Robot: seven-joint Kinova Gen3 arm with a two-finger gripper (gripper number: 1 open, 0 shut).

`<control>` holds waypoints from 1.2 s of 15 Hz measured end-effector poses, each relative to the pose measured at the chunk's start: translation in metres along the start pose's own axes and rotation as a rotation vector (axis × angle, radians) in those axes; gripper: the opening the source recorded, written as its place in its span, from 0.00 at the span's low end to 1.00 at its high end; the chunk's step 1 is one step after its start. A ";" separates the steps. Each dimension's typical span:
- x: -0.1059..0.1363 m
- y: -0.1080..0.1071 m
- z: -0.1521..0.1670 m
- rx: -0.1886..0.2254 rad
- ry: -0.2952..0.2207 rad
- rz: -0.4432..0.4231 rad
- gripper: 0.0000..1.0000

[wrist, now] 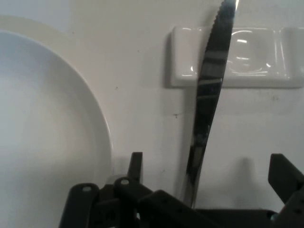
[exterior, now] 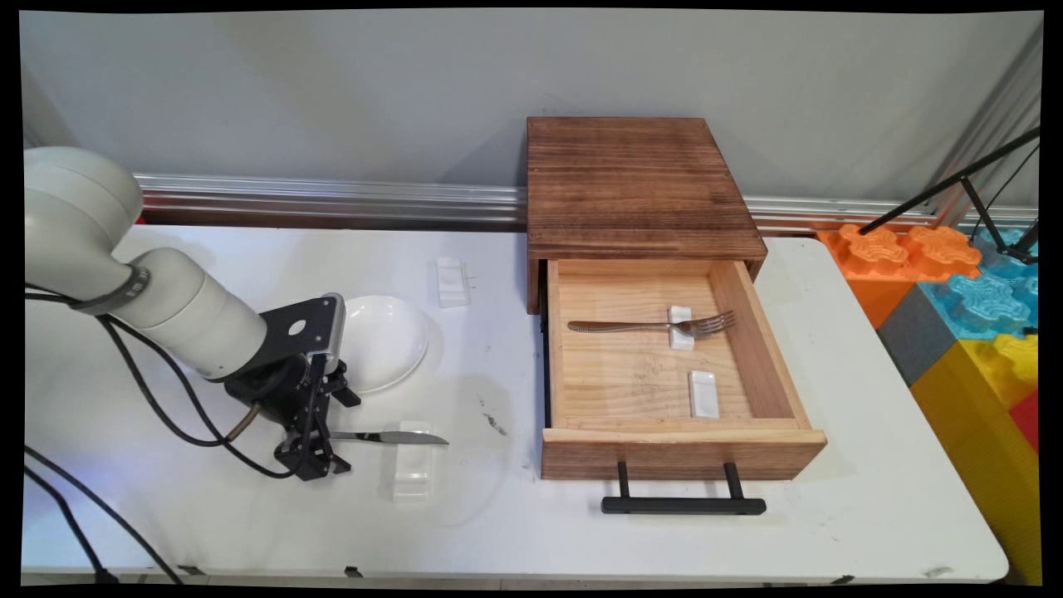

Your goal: Pick up the knife from the right of the white plate, then place the picked object into the drawer

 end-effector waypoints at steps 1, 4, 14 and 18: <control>-0.003 -0.005 0.003 -0.004 0.006 0.024 1.00; -0.005 -0.008 0.011 -0.013 0.019 0.049 1.00; 0.001 -0.012 0.011 -0.035 0.037 0.069 0.00; 0.015 -0.016 -0.011 -0.062 0.041 0.078 0.00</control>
